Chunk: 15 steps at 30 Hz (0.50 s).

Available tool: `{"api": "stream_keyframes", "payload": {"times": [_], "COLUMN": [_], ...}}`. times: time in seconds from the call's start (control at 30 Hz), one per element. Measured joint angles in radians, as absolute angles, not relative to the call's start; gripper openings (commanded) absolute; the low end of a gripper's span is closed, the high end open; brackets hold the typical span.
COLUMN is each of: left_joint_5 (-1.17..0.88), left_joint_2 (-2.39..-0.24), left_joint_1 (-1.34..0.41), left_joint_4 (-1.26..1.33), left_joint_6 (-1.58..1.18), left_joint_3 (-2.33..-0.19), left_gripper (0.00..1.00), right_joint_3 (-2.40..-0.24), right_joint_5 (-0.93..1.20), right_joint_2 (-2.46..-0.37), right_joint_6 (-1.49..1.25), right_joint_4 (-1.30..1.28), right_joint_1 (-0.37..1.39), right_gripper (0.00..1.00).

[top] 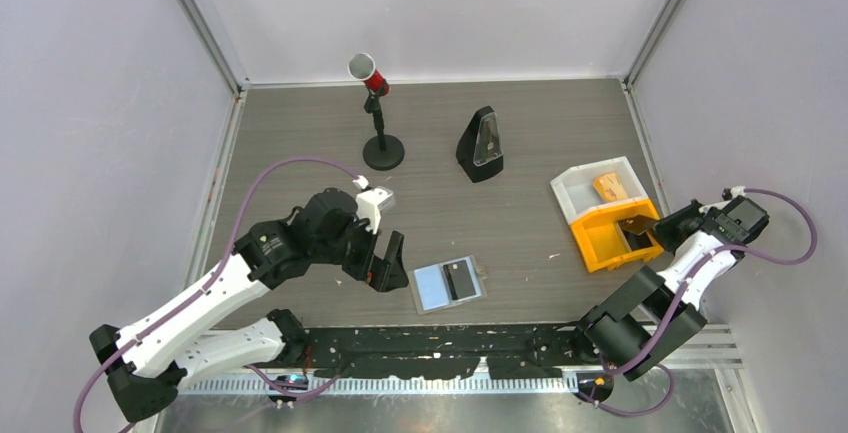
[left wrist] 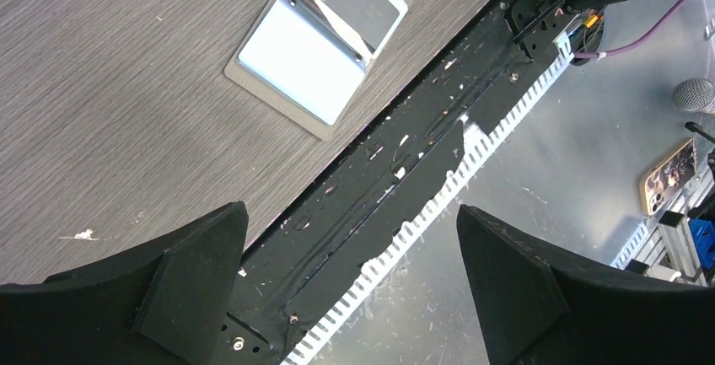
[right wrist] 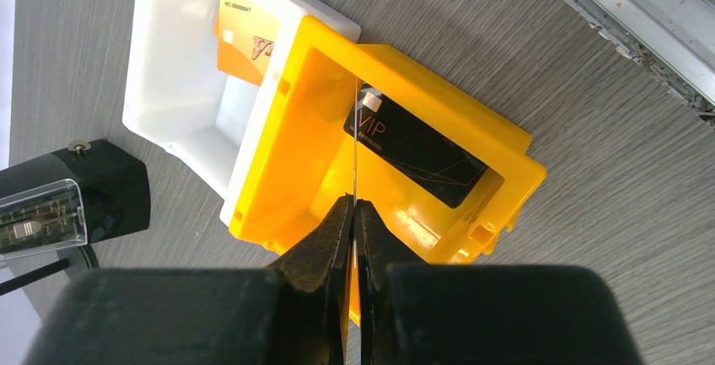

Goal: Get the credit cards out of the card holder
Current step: Place the credit card in the storage box.

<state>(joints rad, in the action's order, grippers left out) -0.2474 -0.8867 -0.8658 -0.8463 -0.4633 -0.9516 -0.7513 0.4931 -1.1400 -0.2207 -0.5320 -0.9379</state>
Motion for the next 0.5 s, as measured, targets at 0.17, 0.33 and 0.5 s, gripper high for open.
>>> {"api": "stream_keyframes", "payload": {"times": [0.17, 0.33, 0.5], "left_joint_5": [-0.245, -0.243, -0.243], "left_joint_2": [-0.887, -0.887, -0.884], "left_joint_1": [-0.866, -0.866, -0.866], "left_joint_4": [-0.844, -0.842, -0.842], "left_joint_6": [-0.464, -0.464, -0.464], "left_joint_3": [-0.959, -0.963, -0.963], "left_gripper": [0.99, 0.99, 0.99], "right_joint_3": [-0.741, -0.729, -0.715], "right_joint_5": [0.480, 0.475, 0.457], "right_joint_2": [-1.160, -1.171, -1.189], "right_joint_6": [-0.221, -0.231, -0.242], "right_joint_4": [-0.518, -0.496, -0.486], "right_joint_1": [-0.938, -0.938, -0.938], "right_gripper": [0.13, 0.14, 0.16]}}
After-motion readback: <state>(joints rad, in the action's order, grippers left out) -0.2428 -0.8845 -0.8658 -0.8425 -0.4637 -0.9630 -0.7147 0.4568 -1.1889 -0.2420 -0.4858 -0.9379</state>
